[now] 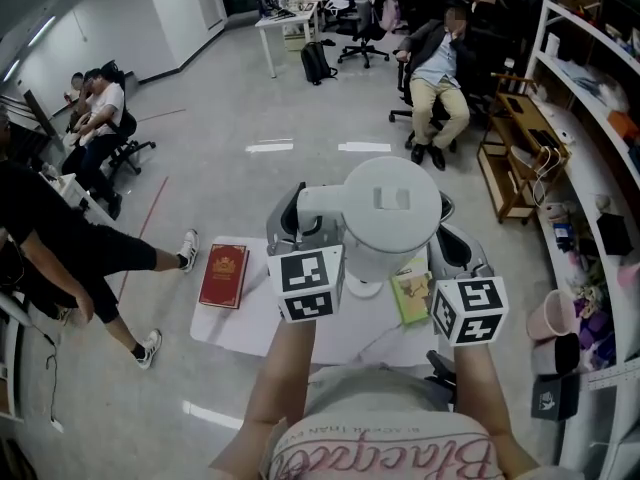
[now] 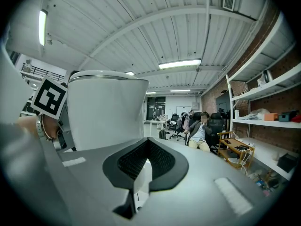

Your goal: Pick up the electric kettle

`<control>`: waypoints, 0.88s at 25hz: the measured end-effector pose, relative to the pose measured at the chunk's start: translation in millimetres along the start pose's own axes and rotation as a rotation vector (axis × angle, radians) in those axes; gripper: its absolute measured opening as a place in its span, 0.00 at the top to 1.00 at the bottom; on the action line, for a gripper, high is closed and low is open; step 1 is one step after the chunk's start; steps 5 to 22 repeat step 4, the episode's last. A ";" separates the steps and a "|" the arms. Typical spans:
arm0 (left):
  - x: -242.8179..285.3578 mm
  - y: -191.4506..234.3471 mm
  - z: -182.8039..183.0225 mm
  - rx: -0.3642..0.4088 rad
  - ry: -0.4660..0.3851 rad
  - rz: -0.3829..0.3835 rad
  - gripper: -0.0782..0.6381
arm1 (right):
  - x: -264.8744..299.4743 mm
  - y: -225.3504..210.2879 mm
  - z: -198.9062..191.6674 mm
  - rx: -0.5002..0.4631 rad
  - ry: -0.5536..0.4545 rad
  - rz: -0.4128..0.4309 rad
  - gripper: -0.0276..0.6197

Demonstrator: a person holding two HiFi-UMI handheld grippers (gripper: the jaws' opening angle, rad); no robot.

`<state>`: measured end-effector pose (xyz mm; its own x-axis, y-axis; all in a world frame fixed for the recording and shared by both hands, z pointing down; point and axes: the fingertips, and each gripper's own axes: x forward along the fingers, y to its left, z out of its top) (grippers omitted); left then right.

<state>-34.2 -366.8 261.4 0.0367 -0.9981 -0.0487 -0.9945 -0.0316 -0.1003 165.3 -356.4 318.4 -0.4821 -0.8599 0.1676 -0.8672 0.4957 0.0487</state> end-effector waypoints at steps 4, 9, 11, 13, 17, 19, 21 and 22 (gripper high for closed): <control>1.8 1.3 0.9 0.004 0.002 0.000 0.73 | 2.2 -0.4 2.0 0.000 -0.002 0.002 0.92; 1.8 1.3 0.9 0.004 0.002 0.000 0.73 | 2.2 -0.4 2.0 0.000 -0.002 0.002 0.92; 1.8 1.3 0.9 0.004 0.002 0.000 0.73 | 2.2 -0.4 2.0 0.000 -0.002 0.002 0.92; 1.8 1.3 0.9 0.004 0.002 0.000 0.73 | 2.2 -0.4 2.0 0.000 -0.002 0.002 0.92; 1.8 1.3 0.9 0.004 0.002 0.000 0.73 | 2.2 -0.4 2.0 0.000 -0.002 0.002 0.92; 1.8 1.3 0.9 0.004 0.002 0.000 0.73 | 2.2 -0.4 2.0 0.000 -0.002 0.002 0.92; 1.8 1.3 0.9 0.004 0.002 0.000 0.73 | 2.2 -0.4 2.0 0.000 -0.002 0.002 0.92; 1.8 1.3 0.9 0.004 0.002 0.000 0.73 | 2.2 -0.4 2.0 0.000 -0.002 0.002 0.92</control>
